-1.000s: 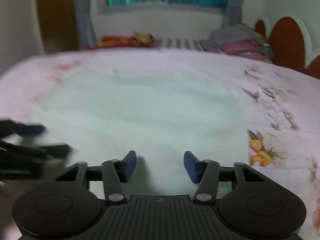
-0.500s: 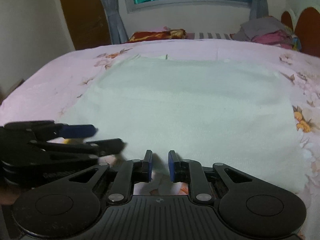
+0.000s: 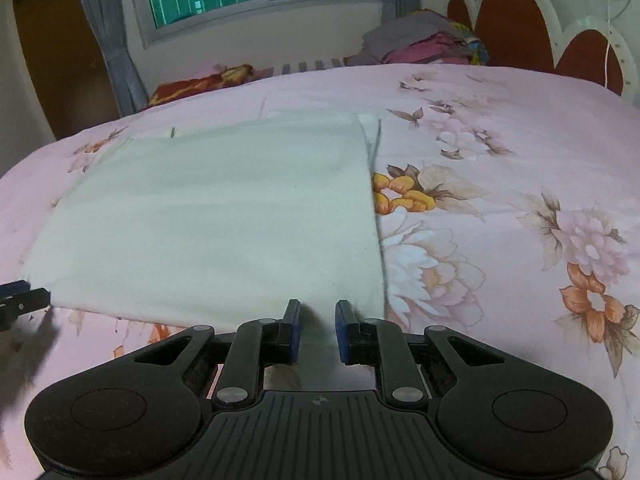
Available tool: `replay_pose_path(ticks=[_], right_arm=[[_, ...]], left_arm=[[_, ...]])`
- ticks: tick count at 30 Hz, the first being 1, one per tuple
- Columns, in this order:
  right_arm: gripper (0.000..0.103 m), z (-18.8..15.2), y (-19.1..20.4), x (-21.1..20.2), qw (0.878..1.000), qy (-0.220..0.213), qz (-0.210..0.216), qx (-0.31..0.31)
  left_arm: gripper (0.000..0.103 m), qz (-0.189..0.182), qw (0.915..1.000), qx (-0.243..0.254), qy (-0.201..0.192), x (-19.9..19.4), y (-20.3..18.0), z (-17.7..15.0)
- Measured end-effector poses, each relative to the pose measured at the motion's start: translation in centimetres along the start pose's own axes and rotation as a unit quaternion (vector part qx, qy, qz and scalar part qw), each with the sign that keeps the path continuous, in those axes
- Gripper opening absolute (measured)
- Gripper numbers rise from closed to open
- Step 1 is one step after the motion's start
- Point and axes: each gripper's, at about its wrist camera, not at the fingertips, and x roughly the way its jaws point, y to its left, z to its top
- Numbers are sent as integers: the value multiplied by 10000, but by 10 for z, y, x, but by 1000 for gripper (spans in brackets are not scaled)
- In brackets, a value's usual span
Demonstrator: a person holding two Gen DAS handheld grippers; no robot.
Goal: Fold small clothes
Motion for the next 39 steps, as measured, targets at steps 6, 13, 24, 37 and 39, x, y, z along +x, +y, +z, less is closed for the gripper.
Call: replay_pose_path(ticks=[6, 13, 24, 37, 39], right_arm=[[16, 2, 3, -3, 10000, -25, -80, 3], [17, 3, -5, -5, 9999, 18, -99, 19], [16, 1, -7, -3, 9999, 59, -112, 5], [16, -4, -21, -50, 9975, -340, 438, 446], [16, -3, -14, -58, 9959, -451, 647, 437]], left_arm=[[58, -18, 10000, -14, 66, -2, 3, 1], [66, 31, 10000, 12, -21, -7, -2, 8], [74, 62, 9999, -51, 103, 5, 7, 1], [53, -707, 9759, -2062, 42, -41, 26, -24], [50, -985, 9533, -2854, 43, -36, 32, -35]])
